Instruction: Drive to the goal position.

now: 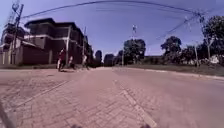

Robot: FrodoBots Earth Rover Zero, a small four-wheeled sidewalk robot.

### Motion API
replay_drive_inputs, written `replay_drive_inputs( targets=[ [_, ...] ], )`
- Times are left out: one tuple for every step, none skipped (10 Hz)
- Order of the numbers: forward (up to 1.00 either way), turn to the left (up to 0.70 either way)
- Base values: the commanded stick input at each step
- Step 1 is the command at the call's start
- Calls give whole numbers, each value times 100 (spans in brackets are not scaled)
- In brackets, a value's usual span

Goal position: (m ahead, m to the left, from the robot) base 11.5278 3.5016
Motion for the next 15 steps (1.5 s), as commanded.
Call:
replay_drive_inputs(
  targets=[
    [30, 0],
    [30, 0],
    [30, 0],
    [30, 0],
    [30, 0],
    [30, 0],
    [30, 0],
    [30, 0],
    [30, 0],
    [30, 0],
    [30, 0],
    [30, 0],
    [30, 0],
    [30, 0],
    [30, 0]
  ],
)
